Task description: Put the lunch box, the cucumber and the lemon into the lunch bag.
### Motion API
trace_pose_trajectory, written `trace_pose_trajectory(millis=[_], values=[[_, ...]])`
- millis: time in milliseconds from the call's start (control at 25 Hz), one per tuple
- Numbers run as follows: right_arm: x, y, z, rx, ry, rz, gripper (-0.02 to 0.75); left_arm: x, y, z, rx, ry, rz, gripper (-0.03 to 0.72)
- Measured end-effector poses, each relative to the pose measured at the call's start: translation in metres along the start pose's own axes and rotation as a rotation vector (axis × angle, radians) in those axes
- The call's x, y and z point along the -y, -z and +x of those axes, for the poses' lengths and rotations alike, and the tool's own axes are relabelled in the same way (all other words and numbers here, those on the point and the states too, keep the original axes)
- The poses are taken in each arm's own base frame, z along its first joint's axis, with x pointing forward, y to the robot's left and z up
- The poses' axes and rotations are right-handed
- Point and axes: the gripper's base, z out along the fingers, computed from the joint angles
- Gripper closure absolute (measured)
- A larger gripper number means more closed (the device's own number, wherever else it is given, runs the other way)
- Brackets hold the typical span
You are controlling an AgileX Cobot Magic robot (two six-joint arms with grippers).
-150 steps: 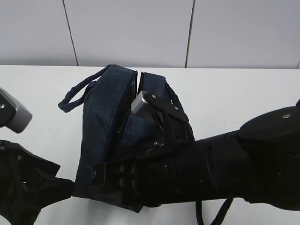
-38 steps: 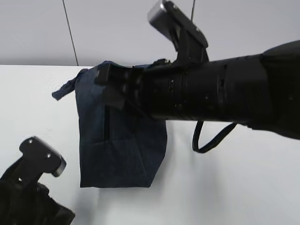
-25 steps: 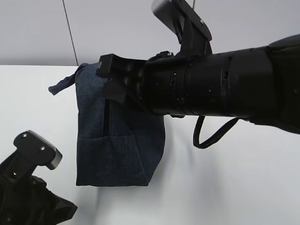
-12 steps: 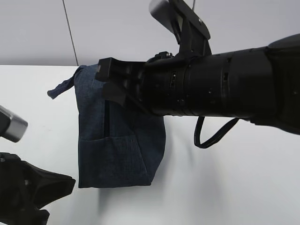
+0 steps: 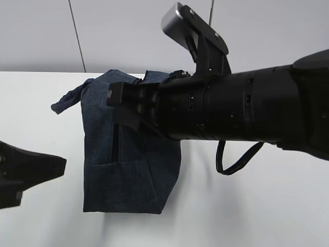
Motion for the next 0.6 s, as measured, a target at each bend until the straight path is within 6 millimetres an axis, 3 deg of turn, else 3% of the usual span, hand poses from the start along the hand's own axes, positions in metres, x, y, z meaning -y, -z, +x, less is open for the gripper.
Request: trace_pose_trajectory(millis=[320,440,600], values=[[0.000,0.000,0.001,-0.006,0.014,-0.005,0.737,-0.012,0.019,-0.047,-0.073,-0.057,0.006,0.686],[-0.001,0.000,0.001,-0.009,0.024,-0.006,0.737,-0.012,0.020,-0.064,-0.109,-0.071,0.031,0.605],[-0.001,0.000,0.001,-0.012,0.028,-0.009,0.737,-0.009,0.015,-0.089,-0.148,-0.068,0.076,0.408]])
